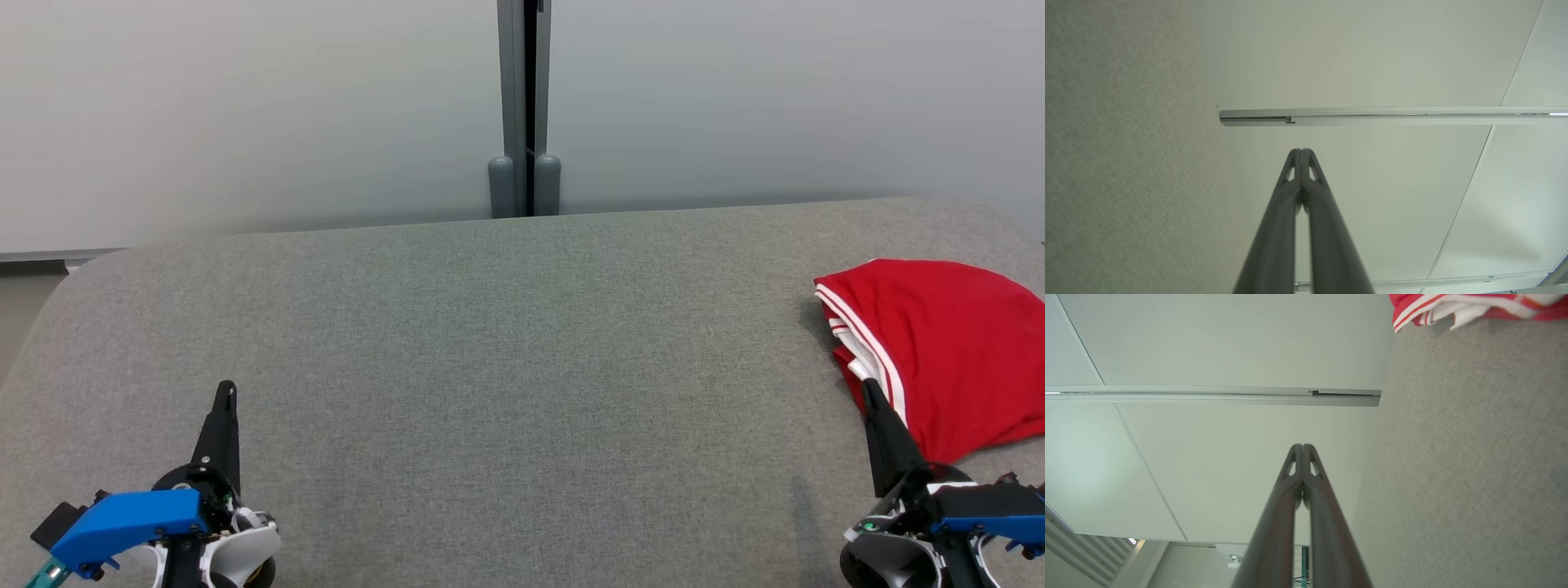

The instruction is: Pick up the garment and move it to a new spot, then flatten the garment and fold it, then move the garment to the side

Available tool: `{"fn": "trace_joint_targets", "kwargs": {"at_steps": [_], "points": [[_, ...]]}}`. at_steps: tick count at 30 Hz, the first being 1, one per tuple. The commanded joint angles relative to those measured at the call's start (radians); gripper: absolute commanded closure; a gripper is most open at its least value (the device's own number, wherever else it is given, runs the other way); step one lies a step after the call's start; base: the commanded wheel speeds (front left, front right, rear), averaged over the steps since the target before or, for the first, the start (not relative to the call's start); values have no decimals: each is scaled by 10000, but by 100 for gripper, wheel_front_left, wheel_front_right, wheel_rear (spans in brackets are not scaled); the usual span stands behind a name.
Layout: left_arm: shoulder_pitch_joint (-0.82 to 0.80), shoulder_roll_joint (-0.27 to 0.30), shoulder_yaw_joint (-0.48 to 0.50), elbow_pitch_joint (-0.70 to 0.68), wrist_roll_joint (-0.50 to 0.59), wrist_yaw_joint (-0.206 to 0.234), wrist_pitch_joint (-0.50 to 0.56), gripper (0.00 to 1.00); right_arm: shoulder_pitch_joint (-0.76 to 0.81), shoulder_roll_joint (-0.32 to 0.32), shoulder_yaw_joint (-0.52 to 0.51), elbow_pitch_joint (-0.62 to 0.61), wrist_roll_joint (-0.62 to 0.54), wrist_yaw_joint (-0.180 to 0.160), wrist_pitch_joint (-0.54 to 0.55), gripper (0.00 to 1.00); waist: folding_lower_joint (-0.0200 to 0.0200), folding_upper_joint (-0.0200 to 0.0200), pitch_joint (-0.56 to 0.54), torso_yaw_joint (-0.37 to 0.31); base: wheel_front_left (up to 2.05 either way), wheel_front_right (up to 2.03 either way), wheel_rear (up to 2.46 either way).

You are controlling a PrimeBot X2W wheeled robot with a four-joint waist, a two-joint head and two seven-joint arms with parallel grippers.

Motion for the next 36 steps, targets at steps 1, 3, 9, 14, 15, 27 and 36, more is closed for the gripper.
{"fn": "trace_joint_targets", "kwargs": {"at_steps": [1, 3, 9, 14, 15, 27, 36], "points": [[-98, -15, 29, -31, -36, -44, 40, 100, -154, 18, -24, 16, 24, 4, 30, 100, 0, 1, -1, 0, 0, 0, 0], [-98, -15, 29, -31, -36, -44, 40, 100, -154, 18, -24, 16, 23, 4, 30, 100, 0, 1, -1, 0, 0, 0, 0], [-98, -15, 28, -31, -37, -45, 39, 100, -153, 20, -25, 16, 22, 4, 32, 100, 0, 1, -1, 0, 0, 0, 0], [-97, -15, 28, -32, -37, -45, 39, 100, -152, 20, -26, 16, 21, 4, 33, 100, 0, 1, -1, 0, 0, 0, 0], [-97, -15, 28, -32, -37, -45, 39, 100, -152, 21, -26, 16, 20, 4, 33, 100, 0, 1, -1, 0, 0, 0, 0], [-97, -15, 26, -33, -38, -45, 36, 100, -147, 21, -27, 16, 18, 4, 34, 100, 0, 1, 0, 0, 0, 0, 0], [-97, -15, 26, -33, -38, -45, 37, 100, -142, 22, -28, 16, 17, 4, 35, 100, 0, 1, 0, 0, 0, 0, 0]]}}
